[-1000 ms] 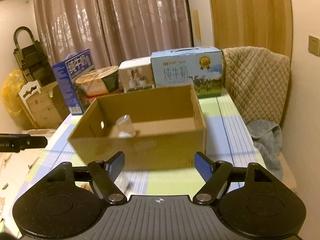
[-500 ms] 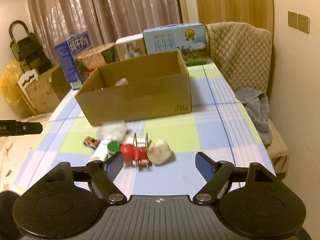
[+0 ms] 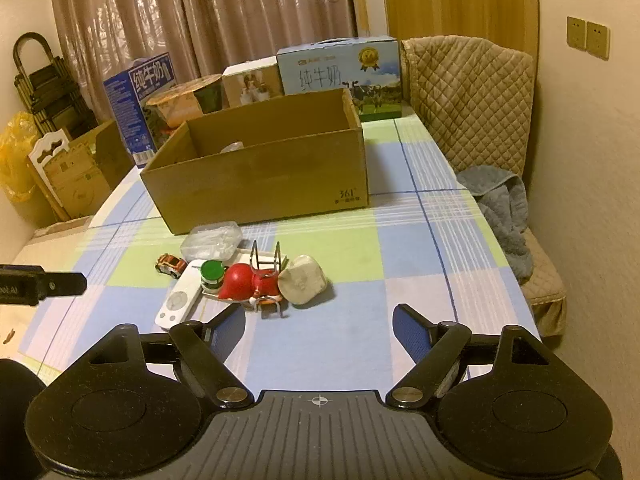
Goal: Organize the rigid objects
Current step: 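Pull both tools back out of the box toward the table objects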
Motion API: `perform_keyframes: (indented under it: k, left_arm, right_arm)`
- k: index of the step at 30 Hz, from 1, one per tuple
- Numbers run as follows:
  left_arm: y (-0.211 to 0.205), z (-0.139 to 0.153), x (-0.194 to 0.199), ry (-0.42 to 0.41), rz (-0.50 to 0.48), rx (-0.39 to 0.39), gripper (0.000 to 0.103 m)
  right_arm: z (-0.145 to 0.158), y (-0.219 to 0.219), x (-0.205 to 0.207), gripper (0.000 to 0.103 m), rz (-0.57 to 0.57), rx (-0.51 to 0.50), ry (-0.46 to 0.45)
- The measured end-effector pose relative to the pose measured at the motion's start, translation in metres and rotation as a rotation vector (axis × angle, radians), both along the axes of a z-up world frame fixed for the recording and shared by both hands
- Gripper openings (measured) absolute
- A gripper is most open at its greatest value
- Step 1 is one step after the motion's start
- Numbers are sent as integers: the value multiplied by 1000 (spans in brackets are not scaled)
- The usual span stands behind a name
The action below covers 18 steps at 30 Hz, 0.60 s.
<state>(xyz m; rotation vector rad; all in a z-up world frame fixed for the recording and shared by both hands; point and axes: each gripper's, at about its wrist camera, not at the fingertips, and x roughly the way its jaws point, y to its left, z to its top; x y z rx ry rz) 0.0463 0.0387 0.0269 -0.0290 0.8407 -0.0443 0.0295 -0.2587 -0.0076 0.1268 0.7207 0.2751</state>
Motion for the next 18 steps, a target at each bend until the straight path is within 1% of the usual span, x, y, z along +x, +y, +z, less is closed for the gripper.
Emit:
perform_keyframes:
  k: [18]
  left_arm:
    - [-8,-22,17,64,-31,-7,102]
  right_arm:
    - [-14,6,13,78,27,-42,10]
